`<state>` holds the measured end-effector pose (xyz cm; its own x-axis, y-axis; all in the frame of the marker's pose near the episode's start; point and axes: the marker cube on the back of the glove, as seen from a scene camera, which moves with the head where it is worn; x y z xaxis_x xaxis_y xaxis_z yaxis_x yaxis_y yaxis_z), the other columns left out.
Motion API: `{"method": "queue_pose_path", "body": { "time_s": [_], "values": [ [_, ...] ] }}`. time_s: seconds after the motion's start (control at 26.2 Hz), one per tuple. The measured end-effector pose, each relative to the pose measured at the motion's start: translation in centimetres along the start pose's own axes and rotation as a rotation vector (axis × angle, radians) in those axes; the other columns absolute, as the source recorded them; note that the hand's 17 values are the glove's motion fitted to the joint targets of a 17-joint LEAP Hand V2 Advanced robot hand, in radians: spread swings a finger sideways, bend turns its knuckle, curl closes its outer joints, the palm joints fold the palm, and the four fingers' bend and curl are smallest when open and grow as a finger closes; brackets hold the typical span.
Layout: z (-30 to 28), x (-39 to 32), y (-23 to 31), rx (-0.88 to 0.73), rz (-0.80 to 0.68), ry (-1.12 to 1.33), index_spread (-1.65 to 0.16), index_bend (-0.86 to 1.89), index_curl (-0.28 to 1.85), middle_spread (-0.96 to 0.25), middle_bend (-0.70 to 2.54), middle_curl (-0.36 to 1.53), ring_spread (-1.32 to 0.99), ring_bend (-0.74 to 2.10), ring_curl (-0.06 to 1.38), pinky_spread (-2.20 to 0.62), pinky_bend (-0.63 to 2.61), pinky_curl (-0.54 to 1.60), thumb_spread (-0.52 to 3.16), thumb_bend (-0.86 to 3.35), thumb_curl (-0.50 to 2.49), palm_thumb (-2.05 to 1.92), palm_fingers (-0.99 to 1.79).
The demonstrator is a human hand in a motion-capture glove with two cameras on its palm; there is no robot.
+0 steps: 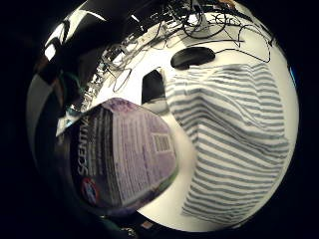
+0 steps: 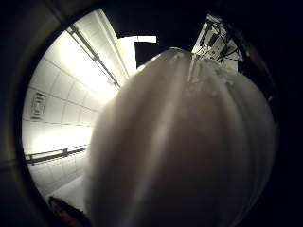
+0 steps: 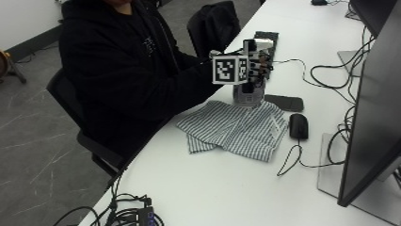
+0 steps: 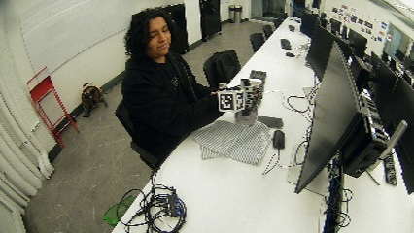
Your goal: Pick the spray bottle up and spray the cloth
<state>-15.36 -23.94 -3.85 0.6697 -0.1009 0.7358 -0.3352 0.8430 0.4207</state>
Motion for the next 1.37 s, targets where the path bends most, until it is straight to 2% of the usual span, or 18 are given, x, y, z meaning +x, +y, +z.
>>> {"method": "queue_pose_path", "body": {
  "time_s": [0.15, 0.46, 0.72, 0.95, 1.37],
  "values": [
    [-1.8, 0.3, 0.6, -0.052, -0.036, 0.132, -0.28, 0.05, 0.51, -0.15, 0.43, 0.51, -0.17, 0.70, 0.49, -0.11, 0.37, 0.42, 0.58, -0.05, 0.74, 0.84, 0.84],
    [-8.1, 2.2, 1.8, -0.169, -0.065, 0.444, -0.28, -0.04, 0.34, -0.04, 0.17, 0.42, -0.10, 0.70, 0.48, 0.03, 0.60, 0.47, 0.79, -0.13, 0.59, 0.55, 0.36],
    [-12.3, 3.2, 5.4, -0.320, -0.110, 0.681, -0.33, 0.09, 0.28, 0.01, 0.18, 0.39, -0.03, 0.58, 0.41, 0.12, 0.60, 0.44, 0.86, -0.07, 0.50, 0.43, 0.21],
    [-14.7, 5.6, 8.7, -0.483, -0.070, 0.899, -0.38, 0.13, 0.26, 0.02, 0.19, 0.38, 0.00, 0.55, 0.38, 0.17, 0.51, 0.40, 0.90, -0.04, 0.45, 0.41, 0.13],
    [-16.4, 7.4, 11.3, -0.477, -0.044, 0.922, -0.41, 0.15, 0.25, 0.03, 0.18, 0.35, 0.02, 0.52, 0.35, 0.21, 0.46, 0.36, 0.95, -0.03, 0.40, 0.41, 0.13]
  ]
}}
